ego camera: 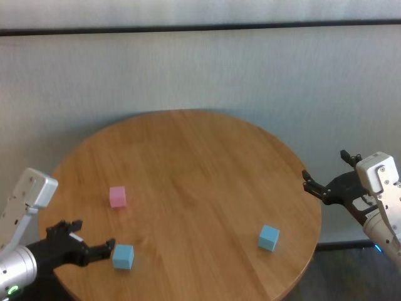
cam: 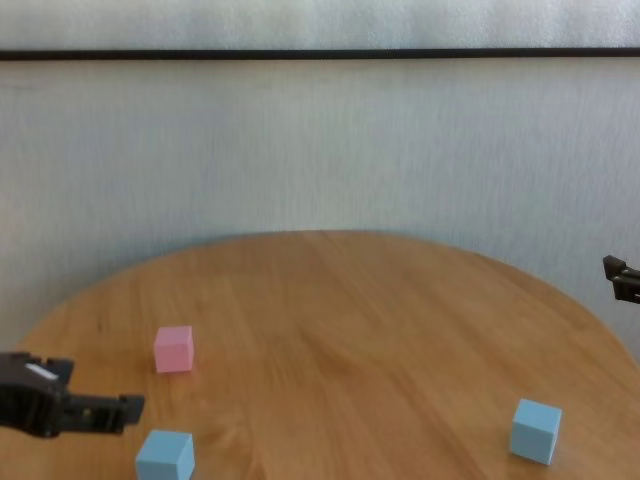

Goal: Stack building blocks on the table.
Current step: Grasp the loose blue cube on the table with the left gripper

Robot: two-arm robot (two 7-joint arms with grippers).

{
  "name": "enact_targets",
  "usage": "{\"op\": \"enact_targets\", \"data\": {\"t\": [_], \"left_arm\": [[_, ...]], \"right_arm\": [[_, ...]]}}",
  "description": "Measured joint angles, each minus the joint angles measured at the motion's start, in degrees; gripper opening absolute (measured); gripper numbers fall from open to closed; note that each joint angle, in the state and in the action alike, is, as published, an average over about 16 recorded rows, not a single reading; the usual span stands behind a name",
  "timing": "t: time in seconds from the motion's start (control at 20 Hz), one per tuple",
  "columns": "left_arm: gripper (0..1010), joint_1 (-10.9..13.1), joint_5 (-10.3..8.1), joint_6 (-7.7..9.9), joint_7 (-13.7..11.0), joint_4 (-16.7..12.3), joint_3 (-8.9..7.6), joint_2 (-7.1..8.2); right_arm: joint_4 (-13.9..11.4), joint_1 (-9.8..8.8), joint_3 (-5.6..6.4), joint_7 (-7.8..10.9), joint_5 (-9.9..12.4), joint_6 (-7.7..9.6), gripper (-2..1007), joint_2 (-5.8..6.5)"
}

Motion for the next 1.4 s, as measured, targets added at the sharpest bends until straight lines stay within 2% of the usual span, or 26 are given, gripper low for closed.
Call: {"op": "enact_targets", "data": {"t": [0.25, 0.45, 1.05, 1.4], "left_arm": [[1000, 0.7, -1.02, 3.52, -0.8, -2.4, -0.77, 0.31], [1000, 0.5, -1.09, 6.60, -1.0, -4.1, -0.60, 0.18], [999, -1.8, 2.25, 16.50, 3.5, -7.6, 1.13, -2.98], [999, -3.2, 4.06, 21.59, 6.0, -8.1, 1.73, -5.13]], "right_arm": [[0.0, 0.00, 0.00, 0.00, 0.0, 0.00, 1005, 0.00], [0.0, 0.00, 0.00, 0.00, 0.0, 0.00, 1005, 0.00], [0.0, 0.00, 0.00, 0.00, 0.0, 0.00, 1005, 0.00], [0.0, 0.00, 0.00, 0.00, 0.0, 0.00, 1005, 0.00]]}}
